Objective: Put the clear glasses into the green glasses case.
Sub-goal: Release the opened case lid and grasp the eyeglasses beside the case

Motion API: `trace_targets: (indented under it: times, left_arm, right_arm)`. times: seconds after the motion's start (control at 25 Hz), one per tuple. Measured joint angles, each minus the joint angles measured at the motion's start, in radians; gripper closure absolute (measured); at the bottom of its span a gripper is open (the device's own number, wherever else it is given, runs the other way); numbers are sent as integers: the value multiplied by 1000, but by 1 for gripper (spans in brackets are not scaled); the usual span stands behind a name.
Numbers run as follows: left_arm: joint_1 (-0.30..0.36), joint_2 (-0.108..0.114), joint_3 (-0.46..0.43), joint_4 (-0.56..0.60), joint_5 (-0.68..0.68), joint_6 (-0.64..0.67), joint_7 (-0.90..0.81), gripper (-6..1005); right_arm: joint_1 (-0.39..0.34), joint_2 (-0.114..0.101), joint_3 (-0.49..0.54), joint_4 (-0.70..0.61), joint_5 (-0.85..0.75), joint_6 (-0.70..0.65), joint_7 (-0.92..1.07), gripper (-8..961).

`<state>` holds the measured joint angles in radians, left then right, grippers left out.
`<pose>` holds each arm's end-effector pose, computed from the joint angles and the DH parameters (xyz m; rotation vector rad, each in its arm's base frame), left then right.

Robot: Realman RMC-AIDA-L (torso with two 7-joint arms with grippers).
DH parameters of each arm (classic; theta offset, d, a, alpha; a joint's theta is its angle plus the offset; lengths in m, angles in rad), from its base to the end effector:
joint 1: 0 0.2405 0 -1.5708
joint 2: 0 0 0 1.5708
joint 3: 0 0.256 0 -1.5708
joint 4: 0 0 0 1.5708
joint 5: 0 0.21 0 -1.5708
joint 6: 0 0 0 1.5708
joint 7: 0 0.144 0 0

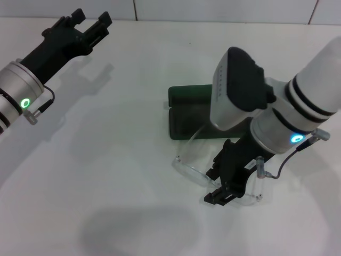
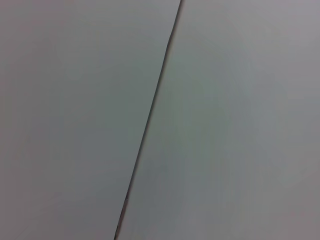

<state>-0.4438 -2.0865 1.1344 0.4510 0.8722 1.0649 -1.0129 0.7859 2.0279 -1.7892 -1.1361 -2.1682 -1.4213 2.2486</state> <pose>-0.2756 0.3717 0.0031 -1.9508 -0.7360 -1.0150 0.1188 0.3262 -0.0850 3.0397 -0.2207 0.4945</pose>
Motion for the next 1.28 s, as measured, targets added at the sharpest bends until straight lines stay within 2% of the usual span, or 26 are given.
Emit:
trace_targets:
  times: [0.44,0.64,0.88,1.28]
  left_arm:
    - [1,-1,1,1,11,4,4,243]
    - [1,-1,2,1,11,4,5,243]
    - [1,-1,2,1,11,4,5,243]
    - [6,-1,2,0,11,4,5,242]
  right_arm:
    - [14,0,-24,30,2,34,31,477]
    - [24,0,-24,50,2,35,39,629]
    - [31,0,-24,56,-2,35,52,623]
    - [39,0,-25,73,-12,35,75,680]
